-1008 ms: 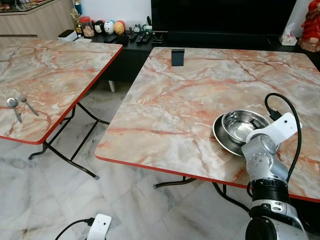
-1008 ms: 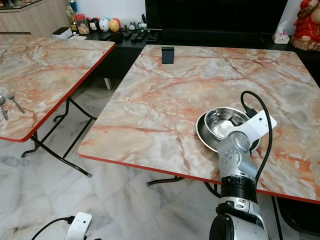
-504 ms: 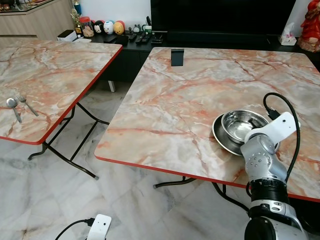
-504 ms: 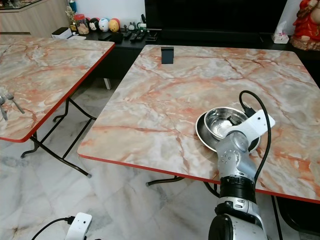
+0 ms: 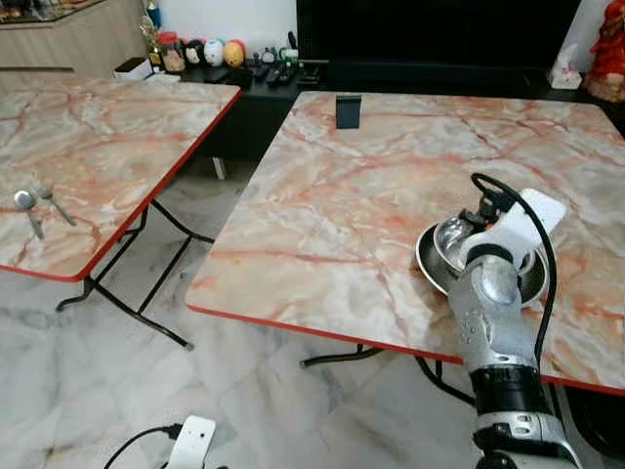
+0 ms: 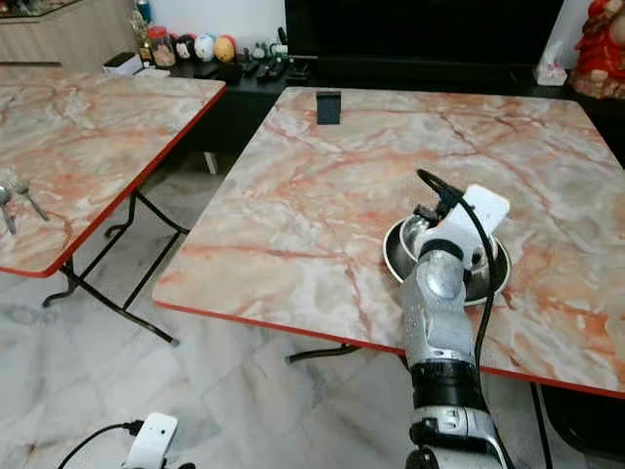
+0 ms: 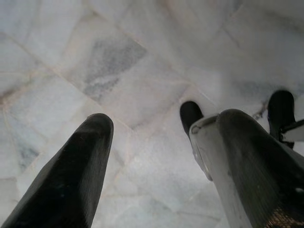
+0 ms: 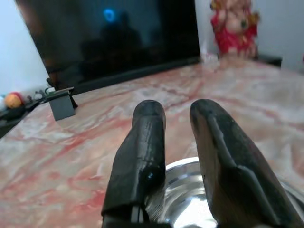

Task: Setting the table

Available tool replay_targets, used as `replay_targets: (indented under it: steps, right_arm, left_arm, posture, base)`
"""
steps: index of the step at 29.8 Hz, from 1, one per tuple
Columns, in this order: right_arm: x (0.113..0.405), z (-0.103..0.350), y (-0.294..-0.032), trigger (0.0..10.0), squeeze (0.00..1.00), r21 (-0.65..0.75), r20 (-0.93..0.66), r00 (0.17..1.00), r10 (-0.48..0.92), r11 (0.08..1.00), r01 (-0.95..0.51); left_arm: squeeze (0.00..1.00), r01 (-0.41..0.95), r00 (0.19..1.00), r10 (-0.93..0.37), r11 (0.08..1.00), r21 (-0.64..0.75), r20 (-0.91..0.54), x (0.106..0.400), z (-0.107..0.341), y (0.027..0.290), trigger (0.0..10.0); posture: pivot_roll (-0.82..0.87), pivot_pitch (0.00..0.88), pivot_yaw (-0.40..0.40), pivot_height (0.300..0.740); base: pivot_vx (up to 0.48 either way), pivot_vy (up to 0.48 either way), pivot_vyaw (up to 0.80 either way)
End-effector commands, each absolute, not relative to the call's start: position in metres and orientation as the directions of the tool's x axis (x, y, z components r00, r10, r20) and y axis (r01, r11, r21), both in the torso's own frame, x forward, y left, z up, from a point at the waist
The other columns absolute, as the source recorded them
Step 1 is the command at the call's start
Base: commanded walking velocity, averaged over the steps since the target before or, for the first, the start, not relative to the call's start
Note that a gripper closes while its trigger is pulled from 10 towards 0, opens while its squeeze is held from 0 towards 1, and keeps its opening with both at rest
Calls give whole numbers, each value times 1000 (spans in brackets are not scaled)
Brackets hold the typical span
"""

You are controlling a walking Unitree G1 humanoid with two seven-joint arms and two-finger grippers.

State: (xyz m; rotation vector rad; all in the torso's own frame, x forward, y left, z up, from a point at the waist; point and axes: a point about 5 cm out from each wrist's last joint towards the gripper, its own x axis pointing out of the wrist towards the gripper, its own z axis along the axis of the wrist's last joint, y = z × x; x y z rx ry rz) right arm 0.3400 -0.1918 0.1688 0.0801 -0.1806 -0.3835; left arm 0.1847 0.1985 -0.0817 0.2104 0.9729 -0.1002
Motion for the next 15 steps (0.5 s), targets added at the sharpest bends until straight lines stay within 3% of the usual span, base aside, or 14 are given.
replay_targets:
  steps: [1,15]
  right_arm:
    - [334,174,-185,10000,0,52,233,916,-326,945,323]
    - [284,135,-177,10000,0,-90,247,939,-241,959,270]
  left_arm:
    - [0,156,568,34,977,148,-823,184,-81,205,10000]
    - [0,138,588,64,974,178,-807,181,-81,210,10000]
  posture:
    - [-23,0,57,731]
    - [-42,0,58,731]
  base:
    - [0,0,0]
    - [0,0,0]
